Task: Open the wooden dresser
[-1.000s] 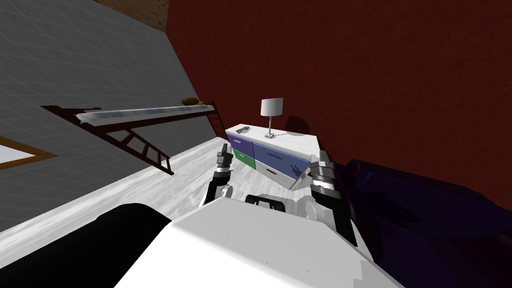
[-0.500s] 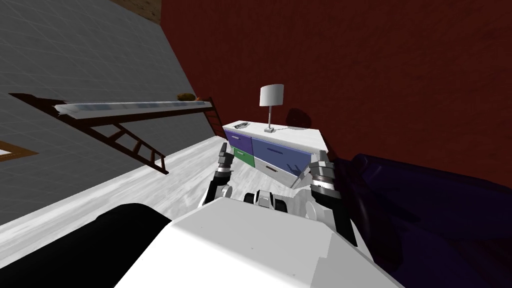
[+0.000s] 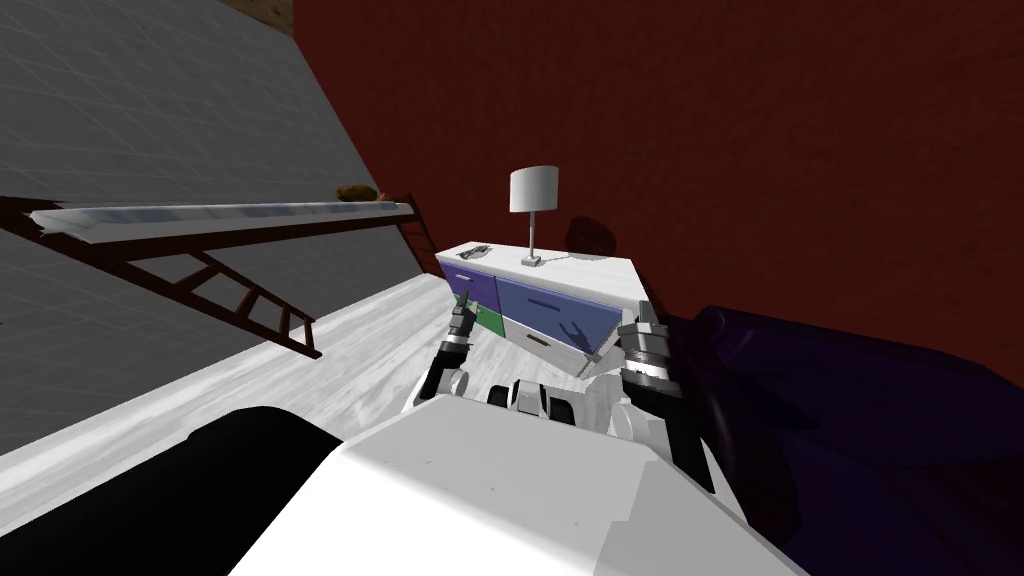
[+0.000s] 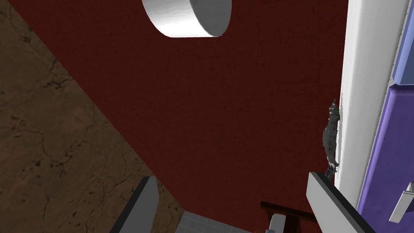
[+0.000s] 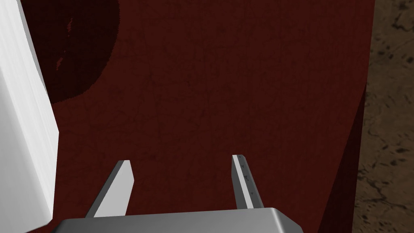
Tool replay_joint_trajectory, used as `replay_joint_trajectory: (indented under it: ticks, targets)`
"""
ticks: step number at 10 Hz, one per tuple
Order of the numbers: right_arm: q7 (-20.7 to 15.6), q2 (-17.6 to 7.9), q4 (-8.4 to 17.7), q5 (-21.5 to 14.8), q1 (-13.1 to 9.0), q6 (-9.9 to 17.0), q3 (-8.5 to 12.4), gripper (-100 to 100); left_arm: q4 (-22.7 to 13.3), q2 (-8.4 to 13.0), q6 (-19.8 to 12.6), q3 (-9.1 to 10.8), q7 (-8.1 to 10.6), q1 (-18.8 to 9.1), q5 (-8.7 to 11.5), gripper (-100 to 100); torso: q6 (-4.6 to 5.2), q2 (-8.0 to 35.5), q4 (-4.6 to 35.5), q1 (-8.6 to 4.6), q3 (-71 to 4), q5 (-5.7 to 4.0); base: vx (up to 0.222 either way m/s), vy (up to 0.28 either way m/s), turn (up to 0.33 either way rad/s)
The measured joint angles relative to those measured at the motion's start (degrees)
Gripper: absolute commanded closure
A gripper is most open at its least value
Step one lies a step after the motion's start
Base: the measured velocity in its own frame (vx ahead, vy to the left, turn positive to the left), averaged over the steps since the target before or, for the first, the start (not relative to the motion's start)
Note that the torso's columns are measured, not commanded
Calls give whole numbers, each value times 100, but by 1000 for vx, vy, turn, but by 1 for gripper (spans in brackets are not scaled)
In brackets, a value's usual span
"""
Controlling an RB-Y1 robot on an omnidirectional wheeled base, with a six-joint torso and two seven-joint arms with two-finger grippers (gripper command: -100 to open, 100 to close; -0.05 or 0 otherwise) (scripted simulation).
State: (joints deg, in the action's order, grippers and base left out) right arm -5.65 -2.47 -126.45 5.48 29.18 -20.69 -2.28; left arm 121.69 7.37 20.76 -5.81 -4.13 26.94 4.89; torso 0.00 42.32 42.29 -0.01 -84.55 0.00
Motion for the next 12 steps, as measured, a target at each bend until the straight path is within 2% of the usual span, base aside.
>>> replay_joint_trajectory:
  ticks: [3, 12]
  targets:
    - [0, 0, 0, 0, 0, 0, 0, 0, -304, 39, -135, -41, 10, -134, -46, -100, 0, 3, 1, 3, 2, 1, 47, -25, -56]
    - [0, 0, 0, 0, 0, 0, 0, 0, -1440, -148, -464, -285, -52, -613, -272, -100, 2, -1, 0, -2, 0, 0, 62, -26, -66]
